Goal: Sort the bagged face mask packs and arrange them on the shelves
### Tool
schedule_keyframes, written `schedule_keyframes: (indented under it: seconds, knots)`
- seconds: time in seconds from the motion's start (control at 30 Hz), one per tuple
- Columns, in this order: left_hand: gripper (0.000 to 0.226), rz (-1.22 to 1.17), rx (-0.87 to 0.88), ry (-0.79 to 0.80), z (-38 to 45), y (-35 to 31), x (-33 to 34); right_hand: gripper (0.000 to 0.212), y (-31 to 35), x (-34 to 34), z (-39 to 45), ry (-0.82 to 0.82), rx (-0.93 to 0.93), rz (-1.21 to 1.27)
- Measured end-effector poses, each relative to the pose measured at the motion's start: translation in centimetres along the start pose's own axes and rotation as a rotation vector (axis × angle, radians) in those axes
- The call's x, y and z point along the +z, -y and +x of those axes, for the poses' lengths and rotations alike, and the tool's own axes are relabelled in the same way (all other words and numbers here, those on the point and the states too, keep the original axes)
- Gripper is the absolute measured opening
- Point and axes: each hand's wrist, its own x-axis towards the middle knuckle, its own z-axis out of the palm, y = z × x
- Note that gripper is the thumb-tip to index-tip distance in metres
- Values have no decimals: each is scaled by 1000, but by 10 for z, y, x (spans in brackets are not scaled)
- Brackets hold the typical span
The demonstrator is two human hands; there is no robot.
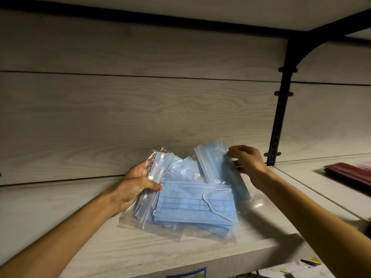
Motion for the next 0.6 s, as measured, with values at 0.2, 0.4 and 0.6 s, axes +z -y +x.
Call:
schedule_keyframes:
  seconds: [0.2,0.4,0.6]
  knots:
    - [72,-21,58,3,-1,-1,3,15,8,-22,2,-75,-14,107]
    - [74,5,75,17,-2,-2,4,28,6,-13,-7,404,61,-155]
    - [75,12,80,25,-2,-1,2,34,10,1,-10,501,110,-321]
